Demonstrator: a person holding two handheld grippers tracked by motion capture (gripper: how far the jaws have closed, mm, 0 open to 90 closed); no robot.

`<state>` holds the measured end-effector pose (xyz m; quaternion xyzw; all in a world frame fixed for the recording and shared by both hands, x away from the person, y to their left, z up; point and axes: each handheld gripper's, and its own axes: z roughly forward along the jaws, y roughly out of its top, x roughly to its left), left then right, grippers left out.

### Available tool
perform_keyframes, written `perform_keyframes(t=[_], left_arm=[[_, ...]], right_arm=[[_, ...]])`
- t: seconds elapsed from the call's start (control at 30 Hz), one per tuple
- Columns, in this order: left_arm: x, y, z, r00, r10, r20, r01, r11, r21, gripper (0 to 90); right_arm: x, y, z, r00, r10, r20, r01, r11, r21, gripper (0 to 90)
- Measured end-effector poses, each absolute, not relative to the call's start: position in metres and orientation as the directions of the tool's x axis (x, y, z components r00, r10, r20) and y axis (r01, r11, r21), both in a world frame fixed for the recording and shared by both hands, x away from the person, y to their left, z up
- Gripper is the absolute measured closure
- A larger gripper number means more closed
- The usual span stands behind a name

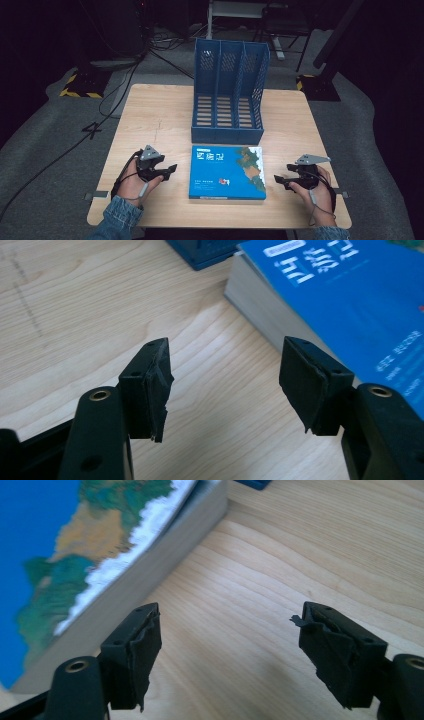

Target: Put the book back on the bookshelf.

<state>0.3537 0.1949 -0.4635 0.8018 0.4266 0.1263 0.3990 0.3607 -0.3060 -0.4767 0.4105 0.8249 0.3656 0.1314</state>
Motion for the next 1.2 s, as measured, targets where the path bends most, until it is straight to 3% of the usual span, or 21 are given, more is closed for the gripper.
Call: perform_keyframes(t=[0.37,0.67,1.07,1.2], left_arm=[[0.359,0.164,-0.458,0.661,0.728,-0.183,0.574,-0.333,0.748,37.8],[0.372,0.139,-0.467,0.689,0.703,-0.176,0.579,-0.388,0.717,36.4],[0.384,0.125,-0.480,0.676,0.708,-0.207,0.612,-0.382,0.693,28.5],[0.386,0.124,-0.483,0.670,0.709,-0.221,0.618,-0.368,0.695,25.3]], right_arm=[[0.341,-0.287,-0.471,-0.742,0.663,0.098,0.527,0.488,0.696,20.6],[0.327,-0.272,-0.479,-0.757,0.642,0.120,0.529,0.495,0.689,17.7],[0.319,-0.252,-0.499,-0.792,0.609,0.036,0.462,0.560,0.687,14.7],[0.318,-0.244,-0.507,-0.788,0.615,-0.009,0.423,0.553,0.718,4.2]])
